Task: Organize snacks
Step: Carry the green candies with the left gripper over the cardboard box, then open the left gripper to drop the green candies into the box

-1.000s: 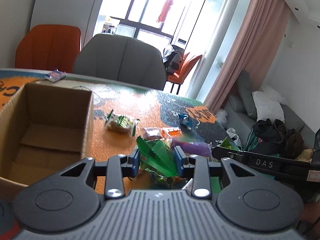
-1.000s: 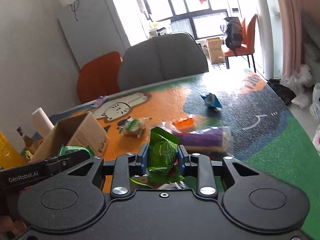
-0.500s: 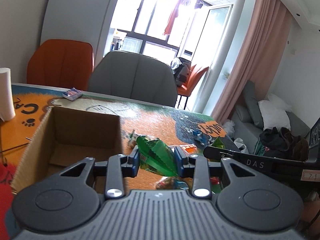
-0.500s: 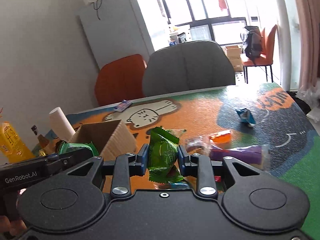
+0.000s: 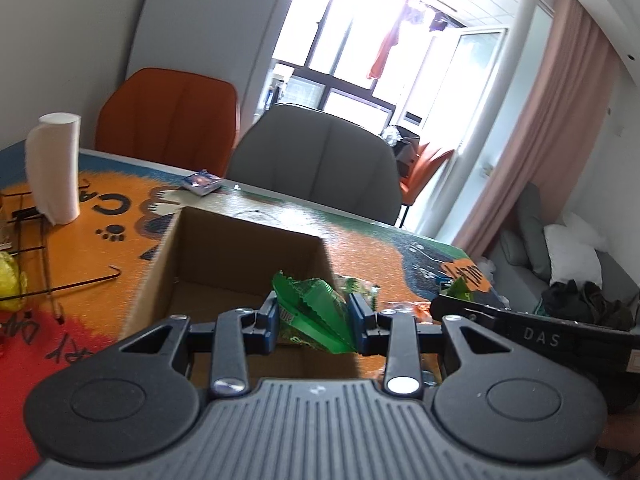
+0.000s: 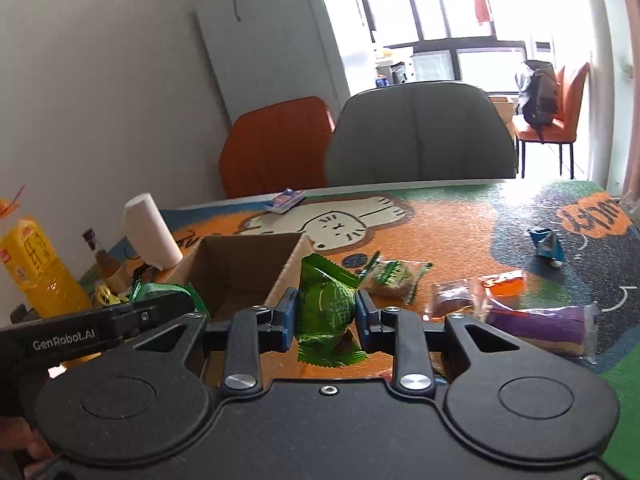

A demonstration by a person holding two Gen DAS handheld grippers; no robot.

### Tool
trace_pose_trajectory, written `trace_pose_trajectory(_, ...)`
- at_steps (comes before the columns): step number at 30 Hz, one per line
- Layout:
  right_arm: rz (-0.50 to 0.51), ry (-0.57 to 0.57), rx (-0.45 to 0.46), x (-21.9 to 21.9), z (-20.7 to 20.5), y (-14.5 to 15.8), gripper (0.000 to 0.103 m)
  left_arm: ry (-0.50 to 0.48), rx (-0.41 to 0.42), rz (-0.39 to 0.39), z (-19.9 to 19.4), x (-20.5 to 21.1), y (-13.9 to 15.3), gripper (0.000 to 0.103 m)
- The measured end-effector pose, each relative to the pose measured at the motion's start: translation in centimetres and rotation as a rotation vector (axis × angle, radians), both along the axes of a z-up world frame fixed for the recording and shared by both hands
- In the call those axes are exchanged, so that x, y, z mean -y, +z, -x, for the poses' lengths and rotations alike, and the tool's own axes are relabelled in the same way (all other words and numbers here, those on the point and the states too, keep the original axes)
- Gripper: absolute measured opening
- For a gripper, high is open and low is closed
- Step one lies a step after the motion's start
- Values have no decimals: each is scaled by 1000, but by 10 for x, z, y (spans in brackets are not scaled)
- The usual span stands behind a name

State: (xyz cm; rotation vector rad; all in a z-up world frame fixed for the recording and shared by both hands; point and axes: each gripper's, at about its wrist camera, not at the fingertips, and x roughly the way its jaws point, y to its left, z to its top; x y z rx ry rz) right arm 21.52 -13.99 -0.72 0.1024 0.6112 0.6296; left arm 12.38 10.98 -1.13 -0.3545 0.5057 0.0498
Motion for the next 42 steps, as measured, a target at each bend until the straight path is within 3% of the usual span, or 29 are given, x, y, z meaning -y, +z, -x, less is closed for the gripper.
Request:
trace_pose_trajectory(15,-4,64,8,-51,7,4,28,90,-34,9,2,-38,-12,35)
trace_pose_trajectory(27,-17,134,3,-76,14,7,29,141,-59,4,22,-47,-10,50)
trace_pose_trajectory(34,-26,128,-6,-73,17,10,47,172,-72,-7,28,-46,-8,72)
trace_pose_trajectory(42,-21,78,-38,-46,15,6,58,181,-102,-31,25,-35,-11,81)
